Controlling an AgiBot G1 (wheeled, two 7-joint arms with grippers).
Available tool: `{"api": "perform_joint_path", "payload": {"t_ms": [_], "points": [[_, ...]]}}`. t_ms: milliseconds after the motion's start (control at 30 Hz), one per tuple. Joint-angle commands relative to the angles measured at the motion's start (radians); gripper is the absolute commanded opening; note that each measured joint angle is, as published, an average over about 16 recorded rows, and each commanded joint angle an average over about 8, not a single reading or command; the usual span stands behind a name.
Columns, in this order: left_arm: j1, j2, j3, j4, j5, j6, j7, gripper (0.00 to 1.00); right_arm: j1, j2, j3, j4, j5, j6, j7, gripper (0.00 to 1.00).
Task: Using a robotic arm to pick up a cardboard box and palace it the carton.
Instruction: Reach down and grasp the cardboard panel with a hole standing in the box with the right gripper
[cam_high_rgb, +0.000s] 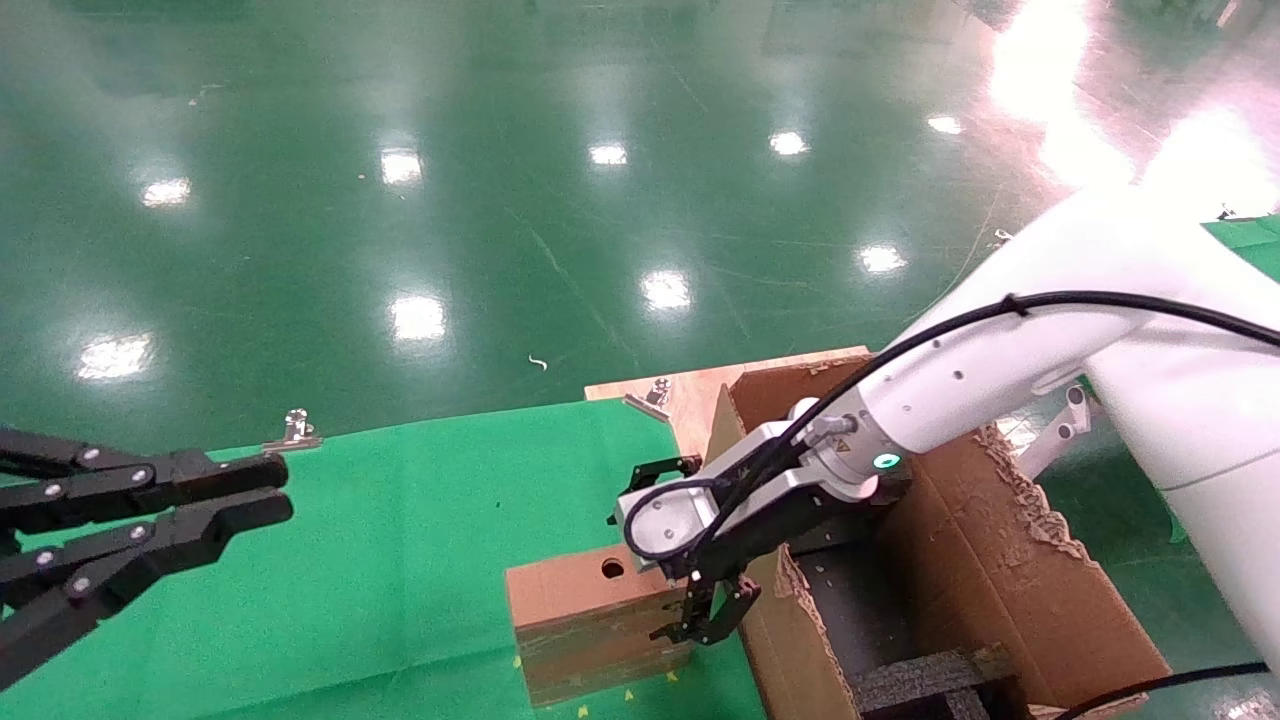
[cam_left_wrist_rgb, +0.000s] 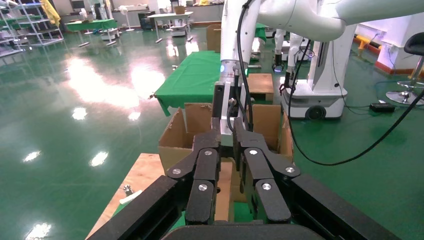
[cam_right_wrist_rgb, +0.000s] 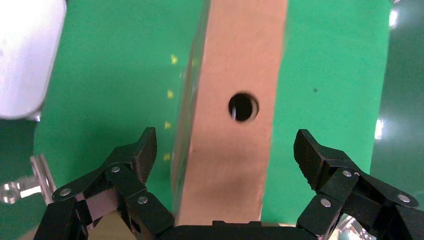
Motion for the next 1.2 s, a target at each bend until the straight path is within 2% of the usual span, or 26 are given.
{"api": "perform_joint_path", "payload": {"t_ms": [33,67,100,300,333,367,1200], "points": [[0.000,0.000,0.000,0.000,0.000,0.000,0.000,0.90,0.014,-0.014,-0.021,-0.007,-0.020,-0.002,-0.012,1.00],[0.000,0.000,0.000,0.000,0.000,0.000,0.000,0.99,0.017,-0.017,-0.027,-0.010,-0.026,-0.003,-0.014,0.98],[0.000,0.000,0.000,0.000,0.000,0.000,0.000,1.00,0.020,-0.020,-0.032,-0.012,-0.030,-0.004,-0.015,0.90],[0.000,0.000,0.000,0.000,0.000,0.000,0.000,1.00,0.026,-0.024,-0.039,-0.015,-0.035,-0.007,-0.017,0.15],[0.000,0.000,0.000,0.000,0.000,0.000,0.000,1.00,0.025,-0.023,-0.037,-0.014,-0.034,-0.006,-0.017,0.05],[0.000,0.000,0.000,0.000,0.000,0.000,0.000,1.00,0.024,-0.022,-0.036,-0.014,-0.032,-0.006,-0.017,0.00],[0.000,0.000,0.000,0.000,0.000,0.000,0.000,1.00,0.012,-0.013,-0.020,-0.007,-0.017,-0.002,-0.013,0.00]]}}
